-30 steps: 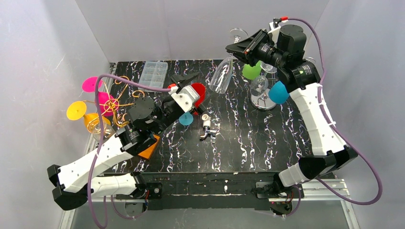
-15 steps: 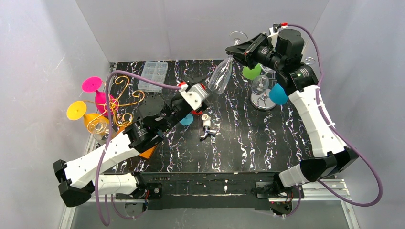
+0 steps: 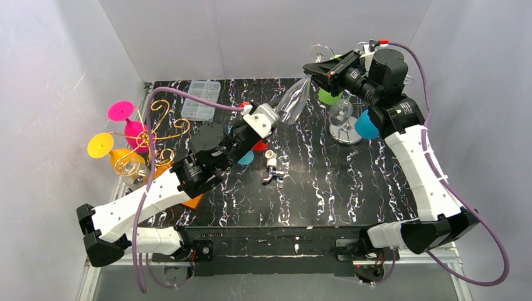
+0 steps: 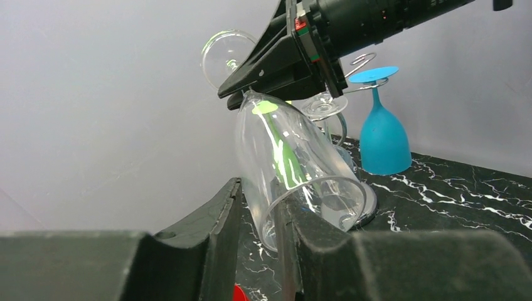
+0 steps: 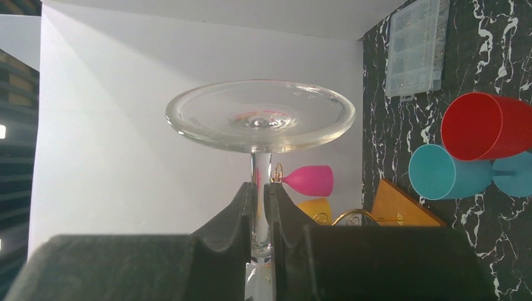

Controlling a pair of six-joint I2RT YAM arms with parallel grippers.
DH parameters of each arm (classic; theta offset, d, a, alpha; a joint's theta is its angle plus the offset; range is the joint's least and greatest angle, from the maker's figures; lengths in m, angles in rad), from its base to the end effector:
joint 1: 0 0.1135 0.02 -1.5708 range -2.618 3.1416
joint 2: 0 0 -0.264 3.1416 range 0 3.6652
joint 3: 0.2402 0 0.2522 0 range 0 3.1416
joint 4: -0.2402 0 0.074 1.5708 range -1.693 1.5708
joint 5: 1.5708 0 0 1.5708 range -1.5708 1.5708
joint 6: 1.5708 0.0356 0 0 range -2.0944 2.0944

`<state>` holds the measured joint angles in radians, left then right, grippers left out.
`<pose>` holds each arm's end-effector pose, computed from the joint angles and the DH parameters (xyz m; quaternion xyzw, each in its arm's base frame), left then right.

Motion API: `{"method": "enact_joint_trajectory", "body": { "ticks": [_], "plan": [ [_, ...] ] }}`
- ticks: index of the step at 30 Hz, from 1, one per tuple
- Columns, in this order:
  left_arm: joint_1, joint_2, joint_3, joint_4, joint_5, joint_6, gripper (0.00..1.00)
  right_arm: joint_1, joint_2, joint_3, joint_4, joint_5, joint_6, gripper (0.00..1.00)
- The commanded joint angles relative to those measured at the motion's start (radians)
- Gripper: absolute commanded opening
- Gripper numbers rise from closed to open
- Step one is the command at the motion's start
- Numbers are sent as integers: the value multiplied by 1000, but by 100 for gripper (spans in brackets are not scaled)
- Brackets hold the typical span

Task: Take the wine glass off the wine glass rack
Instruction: Place the wine glass at the center of the board.

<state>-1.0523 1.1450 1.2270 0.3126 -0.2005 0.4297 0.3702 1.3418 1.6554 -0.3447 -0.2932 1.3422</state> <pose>0.1304 -0.2142 0.4756 0.3112 0.4635 -0.2007 0.8050 0.2597 0.1118 0.4999 0.2419 0.6756 0.5888 0.3720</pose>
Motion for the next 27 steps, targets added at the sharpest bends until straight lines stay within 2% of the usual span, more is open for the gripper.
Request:
{"method": "enact_joint_trajectory", "body": {
  "ticks": [1,5,9,11,16,21,27],
  "plan": [
    [-13,4,44,58,-51,-24,21,-1,-52,-21,97,20,55,1],
    [-18,25,62,69,-92,-52,13,-1,-69,-46,102,22,54,1],
    [-20,56,91,69,-157,-119,0,1,-81,-70,105,26,36,1],
    [-20,70,105,70,-224,-188,0,1,-91,-88,109,32,27,4],
    [-20,86,108,78,-366,-330,0,1,-115,-141,139,48,11,23],
    [-20,88,116,85,-390,-410,0,1,-125,-159,147,68,-14,35],
    [-20,75,117,84,-379,-484,0,1,-125,-168,158,72,-33,42]
  ]
}}
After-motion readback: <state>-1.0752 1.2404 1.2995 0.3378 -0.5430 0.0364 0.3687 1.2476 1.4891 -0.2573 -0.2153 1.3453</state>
